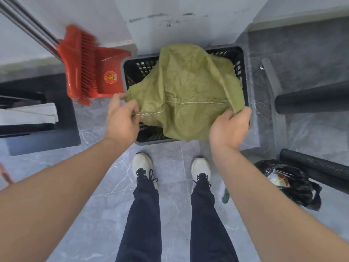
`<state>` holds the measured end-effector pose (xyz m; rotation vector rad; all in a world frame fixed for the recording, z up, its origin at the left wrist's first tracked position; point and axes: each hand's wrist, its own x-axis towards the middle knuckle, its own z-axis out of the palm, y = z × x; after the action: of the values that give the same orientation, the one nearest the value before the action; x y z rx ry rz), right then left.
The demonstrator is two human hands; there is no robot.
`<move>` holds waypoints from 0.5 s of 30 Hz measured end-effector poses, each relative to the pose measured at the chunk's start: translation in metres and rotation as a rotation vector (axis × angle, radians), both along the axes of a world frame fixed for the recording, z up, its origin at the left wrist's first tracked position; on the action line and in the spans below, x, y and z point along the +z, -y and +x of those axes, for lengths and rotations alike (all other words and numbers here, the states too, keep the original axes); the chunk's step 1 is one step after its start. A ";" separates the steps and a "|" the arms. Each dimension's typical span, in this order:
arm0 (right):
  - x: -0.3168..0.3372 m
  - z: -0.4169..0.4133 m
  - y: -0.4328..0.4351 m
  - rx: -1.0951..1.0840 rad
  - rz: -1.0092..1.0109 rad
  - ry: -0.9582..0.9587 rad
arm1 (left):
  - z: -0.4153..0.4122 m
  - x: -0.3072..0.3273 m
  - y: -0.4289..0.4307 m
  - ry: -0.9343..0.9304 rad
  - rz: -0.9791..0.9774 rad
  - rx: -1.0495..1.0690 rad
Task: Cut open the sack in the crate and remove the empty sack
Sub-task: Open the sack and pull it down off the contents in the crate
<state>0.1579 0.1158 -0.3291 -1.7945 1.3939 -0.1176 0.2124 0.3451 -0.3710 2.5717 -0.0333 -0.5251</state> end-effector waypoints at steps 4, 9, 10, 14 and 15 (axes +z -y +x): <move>0.035 0.005 0.008 -0.007 0.008 0.096 | -0.007 0.043 0.005 0.066 0.007 -0.121; 0.082 0.009 0.012 0.085 0.069 0.063 | -0.022 0.106 0.041 0.167 -0.002 -0.150; 0.090 0.007 0.013 0.109 0.074 0.032 | -0.021 0.116 0.046 0.163 -0.012 -0.117; 0.120 0.004 0.026 0.155 -0.002 0.026 | -0.010 0.153 0.054 0.207 -0.029 -0.099; 0.128 0.004 0.030 0.146 -0.011 0.027 | -0.007 0.161 0.054 0.228 -0.030 -0.103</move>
<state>0.1620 0.0859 -0.2008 -1.8905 1.2407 -0.0726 0.2056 0.2908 -0.2103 2.5978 -0.2524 -0.2634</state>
